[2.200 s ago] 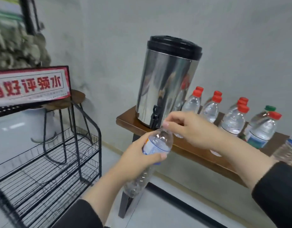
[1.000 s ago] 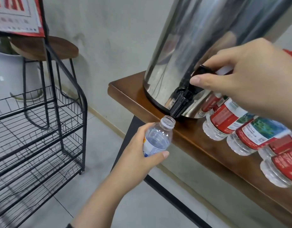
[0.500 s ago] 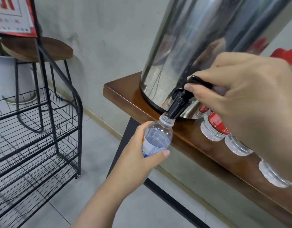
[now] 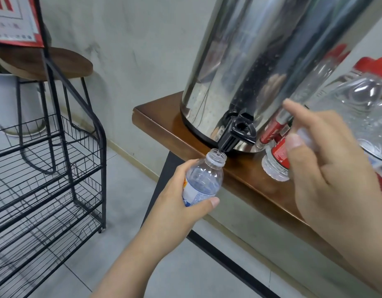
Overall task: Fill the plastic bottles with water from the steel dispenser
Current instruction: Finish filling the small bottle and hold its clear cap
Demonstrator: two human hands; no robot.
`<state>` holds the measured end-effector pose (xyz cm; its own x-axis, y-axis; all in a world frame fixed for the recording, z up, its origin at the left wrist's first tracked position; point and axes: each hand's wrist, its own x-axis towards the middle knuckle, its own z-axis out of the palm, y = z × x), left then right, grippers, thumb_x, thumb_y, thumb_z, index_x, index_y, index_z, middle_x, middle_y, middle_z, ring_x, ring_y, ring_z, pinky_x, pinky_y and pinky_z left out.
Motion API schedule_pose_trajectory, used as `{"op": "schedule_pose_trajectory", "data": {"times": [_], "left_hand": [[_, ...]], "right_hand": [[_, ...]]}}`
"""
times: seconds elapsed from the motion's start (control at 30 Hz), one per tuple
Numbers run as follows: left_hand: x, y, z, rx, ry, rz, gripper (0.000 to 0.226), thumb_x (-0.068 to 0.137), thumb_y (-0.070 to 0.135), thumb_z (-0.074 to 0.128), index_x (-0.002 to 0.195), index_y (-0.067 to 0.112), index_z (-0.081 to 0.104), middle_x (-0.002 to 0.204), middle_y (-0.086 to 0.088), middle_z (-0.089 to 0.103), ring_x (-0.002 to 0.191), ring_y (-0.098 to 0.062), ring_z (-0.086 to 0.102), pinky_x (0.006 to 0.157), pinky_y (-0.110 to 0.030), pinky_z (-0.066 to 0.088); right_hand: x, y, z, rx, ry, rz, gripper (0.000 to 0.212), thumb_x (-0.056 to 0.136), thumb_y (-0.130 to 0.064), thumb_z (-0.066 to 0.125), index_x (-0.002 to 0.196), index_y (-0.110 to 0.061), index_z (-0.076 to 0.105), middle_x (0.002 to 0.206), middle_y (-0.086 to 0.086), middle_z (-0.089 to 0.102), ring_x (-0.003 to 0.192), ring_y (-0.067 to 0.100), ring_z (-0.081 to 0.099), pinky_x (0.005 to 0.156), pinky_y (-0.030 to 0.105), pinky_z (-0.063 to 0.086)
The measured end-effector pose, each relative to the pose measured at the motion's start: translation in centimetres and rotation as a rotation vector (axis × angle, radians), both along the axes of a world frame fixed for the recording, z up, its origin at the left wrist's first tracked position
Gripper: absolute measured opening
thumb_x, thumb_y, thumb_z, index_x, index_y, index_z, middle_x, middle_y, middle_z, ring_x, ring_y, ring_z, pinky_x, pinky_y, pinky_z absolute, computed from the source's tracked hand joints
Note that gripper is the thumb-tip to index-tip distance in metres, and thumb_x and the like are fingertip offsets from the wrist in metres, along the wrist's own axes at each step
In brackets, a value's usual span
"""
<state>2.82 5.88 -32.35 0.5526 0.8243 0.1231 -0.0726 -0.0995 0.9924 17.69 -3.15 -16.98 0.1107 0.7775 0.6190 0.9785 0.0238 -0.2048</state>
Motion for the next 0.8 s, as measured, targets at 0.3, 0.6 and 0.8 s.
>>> {"op": "schedule_pose_trajectory", "data": {"times": [0.3, 0.6, 0.8], "left_hand": [[-0.1, 0.2, -0.4, 0.004, 0.005, -0.009, 0.065, 0.086, 0.033, 0.08, 0.128, 0.062, 0.041, 0.123, 0.028, 0.061, 0.115, 0.005, 0.061, 0.085, -0.007, 0.049], [0.0, 0.4, -0.6, 0.01, 0.007, -0.017, 0.066, 0.086, 0.031, 0.081, 0.128, 0.062, 0.041, 0.125, 0.026, 0.062, 0.117, 0.002, 0.06, 0.084, -0.008, 0.049], [0.0, 0.3, -0.6, 0.012, 0.008, -0.022, 0.066, 0.086, 0.029, 0.081, 0.13, 0.06, 0.042, 0.125, 0.028, 0.061, 0.117, 0.004, 0.06, 0.086, -0.008, 0.05]], "right_hand": [[1.5, 0.8, -3.5, -0.152, 0.17, -0.033, 0.038, 0.107, -0.045, 0.031, 0.079, -0.033, 0.055, 0.074, -0.015, 0.058, 0.07, 0.006, 0.056, 0.061, 0.012, 0.037], [2.0, 3.4, -4.9, -0.144, 0.191, -0.064, 0.039, 0.1, -0.044, 0.046, 0.075, -0.019, 0.062, 0.068, -0.008, 0.057, 0.072, 0.009, 0.055, 0.061, 0.017, 0.037], [2.6, 4.7, -5.4, -0.216, 0.1, -0.131, 0.031, 0.096, -0.044, 0.058, 0.081, -0.018, 0.067, 0.076, -0.013, 0.052, 0.087, -0.005, 0.051, 0.068, 0.006, 0.036]]}}
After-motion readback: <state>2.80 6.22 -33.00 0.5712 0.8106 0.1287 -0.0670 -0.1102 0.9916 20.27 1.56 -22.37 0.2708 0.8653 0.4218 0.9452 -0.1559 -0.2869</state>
